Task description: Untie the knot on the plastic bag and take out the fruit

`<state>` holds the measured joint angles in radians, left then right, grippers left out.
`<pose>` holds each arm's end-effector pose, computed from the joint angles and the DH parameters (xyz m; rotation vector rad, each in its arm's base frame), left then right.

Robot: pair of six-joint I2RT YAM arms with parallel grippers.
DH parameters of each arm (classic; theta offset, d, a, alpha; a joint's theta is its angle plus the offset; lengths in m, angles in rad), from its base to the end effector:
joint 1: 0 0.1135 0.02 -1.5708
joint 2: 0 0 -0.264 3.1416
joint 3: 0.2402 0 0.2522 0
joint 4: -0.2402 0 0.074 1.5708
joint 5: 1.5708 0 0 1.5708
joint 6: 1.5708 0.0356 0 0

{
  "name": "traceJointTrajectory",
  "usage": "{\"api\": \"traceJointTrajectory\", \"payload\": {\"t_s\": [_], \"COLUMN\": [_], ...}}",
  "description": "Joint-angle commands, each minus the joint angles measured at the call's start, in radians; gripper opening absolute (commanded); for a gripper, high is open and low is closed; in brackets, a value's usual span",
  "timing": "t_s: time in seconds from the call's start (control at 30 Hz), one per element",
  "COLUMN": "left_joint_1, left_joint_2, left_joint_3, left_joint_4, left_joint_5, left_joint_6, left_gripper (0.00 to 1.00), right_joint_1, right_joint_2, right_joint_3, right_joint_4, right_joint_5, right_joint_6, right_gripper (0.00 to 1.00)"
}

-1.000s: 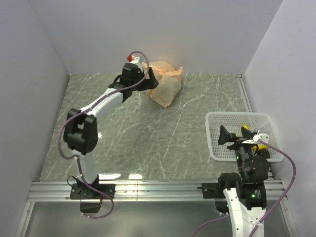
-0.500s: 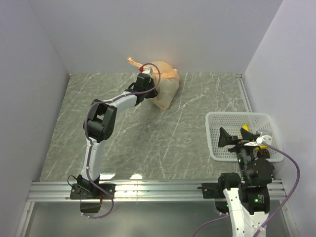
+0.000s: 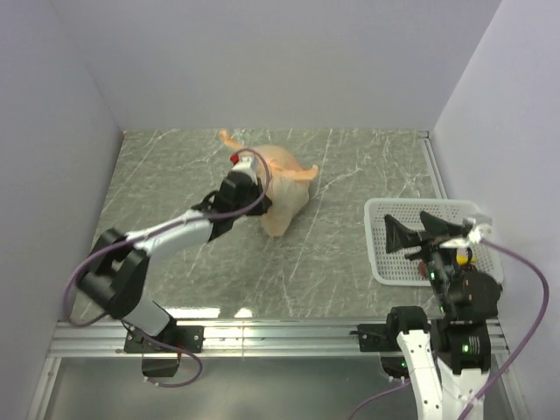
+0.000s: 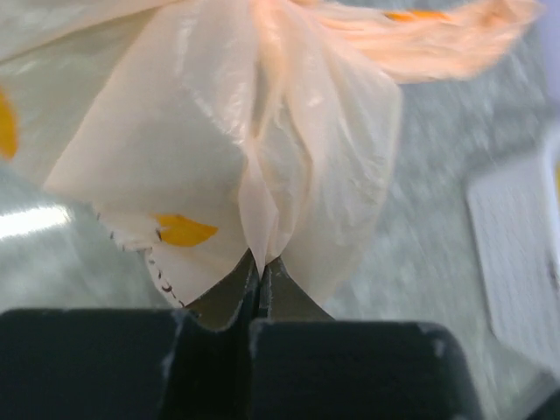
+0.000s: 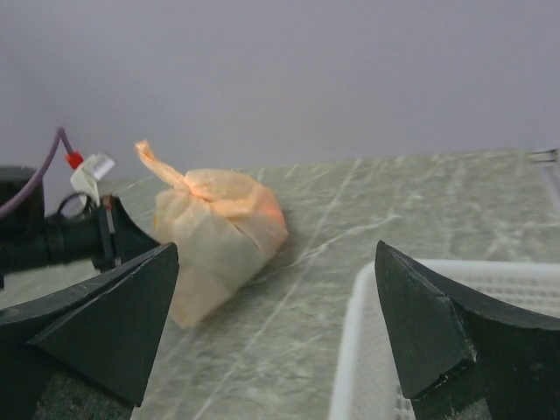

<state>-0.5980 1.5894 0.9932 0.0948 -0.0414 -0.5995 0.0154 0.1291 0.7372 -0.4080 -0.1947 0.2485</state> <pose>0.2962 -0.2000 0.2369 -0.0279 2.1455 -0.6795 0.0316 0.0074 0.3583 -0.0032 1.3834 0.3541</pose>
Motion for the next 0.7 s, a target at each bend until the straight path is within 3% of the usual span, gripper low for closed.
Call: {"api": "traceJointTrajectory", "payload": {"t_s": [0.0, 0.17, 0.3, 0.43, 0.47, 0.57, 0.63, 0.67], "left_joint_1": [-0.101, -0.255, -0.362, -0.515, -0.542, -0.592, -0.592, -0.592], "left_joint_2": [-0.193, -0.423, -0.572, -0.568, -0.566, -0.600, -0.641, -0.657], "left_joint_3": [-0.151, -0.407, -0.544, -0.506, -0.495, -0.447, -0.378, -0.354], "left_joint_4": [0.042, 0.026, 0.086, 0.051, 0.045, -0.006, -0.091, -0.213], "left_joint_5": [-0.066, -0.193, -0.209, -0.262, -0.270, -0.255, -0.267, -0.303], "left_joint_6": [-0.127, -0.273, -0.379, -0.288, -0.264, -0.180, -0.151, -0.138], "left_gripper": [0.00, 0.01, 0.06, 0.26, 0.39, 0.57, 0.64, 0.69], "right_joint_1": [0.009, 0.058, 0.222, 0.453, 0.569, 0.717, 0.799, 0.813], "right_joint_2": [0.167, 0.288, 0.343, 0.481, 0.507, 0.613, 0.683, 0.702], "right_joint_3": [0.050, 0.028, -0.033, -0.067, -0.071, -0.052, -0.018, -0.007], "right_joint_4": [0.051, 0.080, 0.113, 0.184, 0.213, 0.229, 0.216, 0.209], "right_joint_5": [-0.153, -0.204, -0.077, 0.087, 0.125, 0.297, 0.349, 0.383], "right_joint_6": [0.101, 0.156, 0.181, 0.248, 0.258, 0.264, 0.261, 0.258], "right_gripper": [0.99, 0.98, 0.98, 0.98, 0.98, 0.95, 0.93, 0.93]}}
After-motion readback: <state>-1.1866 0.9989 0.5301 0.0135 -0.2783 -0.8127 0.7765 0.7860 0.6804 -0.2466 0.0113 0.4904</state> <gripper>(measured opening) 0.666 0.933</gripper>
